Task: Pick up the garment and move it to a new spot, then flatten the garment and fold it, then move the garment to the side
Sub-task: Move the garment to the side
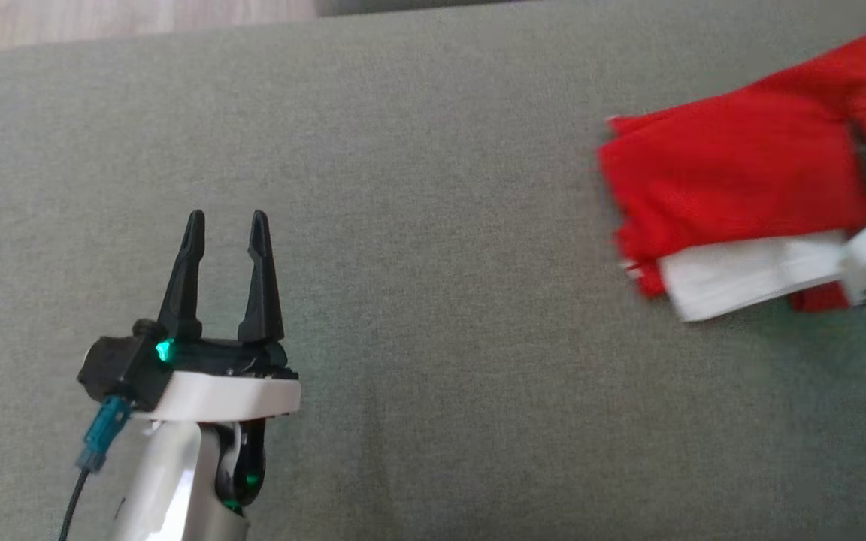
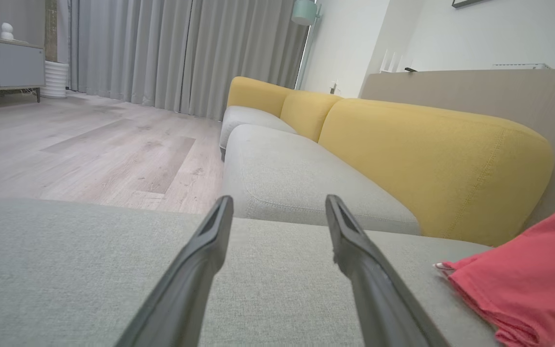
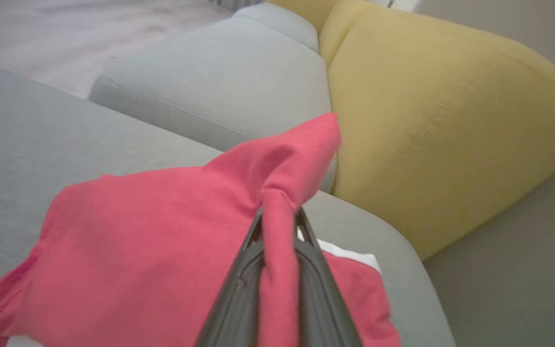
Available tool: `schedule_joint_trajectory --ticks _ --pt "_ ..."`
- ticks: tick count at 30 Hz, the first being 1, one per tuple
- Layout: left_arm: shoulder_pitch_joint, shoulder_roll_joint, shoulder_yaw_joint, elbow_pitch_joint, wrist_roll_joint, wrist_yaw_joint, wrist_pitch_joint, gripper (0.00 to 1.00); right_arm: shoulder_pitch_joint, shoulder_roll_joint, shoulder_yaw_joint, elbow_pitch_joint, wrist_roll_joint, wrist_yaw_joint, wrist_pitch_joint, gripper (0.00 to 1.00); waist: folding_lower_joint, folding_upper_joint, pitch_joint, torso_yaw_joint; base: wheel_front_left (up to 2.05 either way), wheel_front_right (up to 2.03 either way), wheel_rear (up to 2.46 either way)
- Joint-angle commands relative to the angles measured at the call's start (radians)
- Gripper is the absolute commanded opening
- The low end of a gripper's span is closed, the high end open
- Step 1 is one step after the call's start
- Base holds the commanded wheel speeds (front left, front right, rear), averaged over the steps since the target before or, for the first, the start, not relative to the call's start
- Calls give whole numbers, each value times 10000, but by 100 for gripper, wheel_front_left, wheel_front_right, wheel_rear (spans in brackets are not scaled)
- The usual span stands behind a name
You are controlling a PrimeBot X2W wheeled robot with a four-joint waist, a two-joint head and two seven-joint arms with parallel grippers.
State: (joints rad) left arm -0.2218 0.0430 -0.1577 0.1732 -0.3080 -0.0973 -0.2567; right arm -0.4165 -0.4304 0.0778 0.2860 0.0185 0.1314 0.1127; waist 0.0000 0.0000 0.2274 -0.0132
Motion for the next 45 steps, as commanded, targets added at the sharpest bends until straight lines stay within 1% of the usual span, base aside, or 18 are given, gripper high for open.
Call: schedule_joint_trajectory --ticks 1,3,6,10,13,17,23,24,25,26,33,35,38,39,41,45 --pt "-376 72 321 -351 94 -28 -51 100 -131 -430 -95 -344 78 -7 50 0 0 0 173 -77 0 0 0" --pt "-421 72 312 -322 105 -63 -51 100 -143 -916 -349 -217 29 -7 181 0 0 0 270 -75 0 0 0" --pt "-497 72 307 -298 97 -102 -51 100 -151 -1462 -784 20 -137 -7 366 0 0 0 414 -41 0 0 0" --pt "-559 72 325 -285 62 -137 -51 100 -153 -1816 -1365 370 -379 -7 815 0 0 0 559 9 0 0 0" --pt "-582 72 294 -212 58 -163 -51 100 -176 -1985 -1633 488 -615 -7 935 0 0 0 647 42 0 0 0" --pt "-657 72 347 -224 83 -192 -51 100 -217 -1955 -2027 495 -890 -7 915 0 0 0 819 27 0 0 0" --pt "-792 72 477 -205 199 -234 -51 100 -199 -1641 -2481 356 -1138 -7 933 0 0 0 1037 -42 0 0 0" --pt "-819 72 482 -199 208 -240 -51 100 -194 -1569 -2577 295 -1203 -7 901 60 0 0 1060 -47 0 0 0" --pt "-845 72 486 -189 213 -245 -51 100 -194 -1473 -2692 239 -1262 -7 872 100 0 0 1072 -54 0 0 0" --pt "-876 72 492 -157 218 -254 -51 100 -174 -1294 -2827 127 -1413 -7 857 100 0 0 1054 -66 0 0 0" --pt "-817 72 488 86 135 -279 -51 100 -85 -735 -2926 -446 -1698 -7 865 100 0 0 600 -50 0 0 0" --pt "-785 72 492 137 93 -281 -51 100 -71 -463 -2870 -737 -1693 -7 856 100 0 0 389 -23 0 0 0" --pt "-744 72 536 136 95 -231 -51 100 -79 125 -2626 -1304 -1595 -7 835 100 0 0 78 15 0 0 0" --pt "-744 72 536 136 95 -231 -51 100 -79 125 -2626 -1304 -1595 -7 835 100 0 0 78 15 0 0 0" --pt "-694 72 563 122 100 -193 -51 100 -84 644 -2383 -1733 -1439 -7 788 100 0 0 -123 43 0 0 0" --pt "-528 72 642 123 97 -96 -51 100 93 1795 -1870 -2599 -935 -7 309 100 0 0 -524 105 0 0 0"
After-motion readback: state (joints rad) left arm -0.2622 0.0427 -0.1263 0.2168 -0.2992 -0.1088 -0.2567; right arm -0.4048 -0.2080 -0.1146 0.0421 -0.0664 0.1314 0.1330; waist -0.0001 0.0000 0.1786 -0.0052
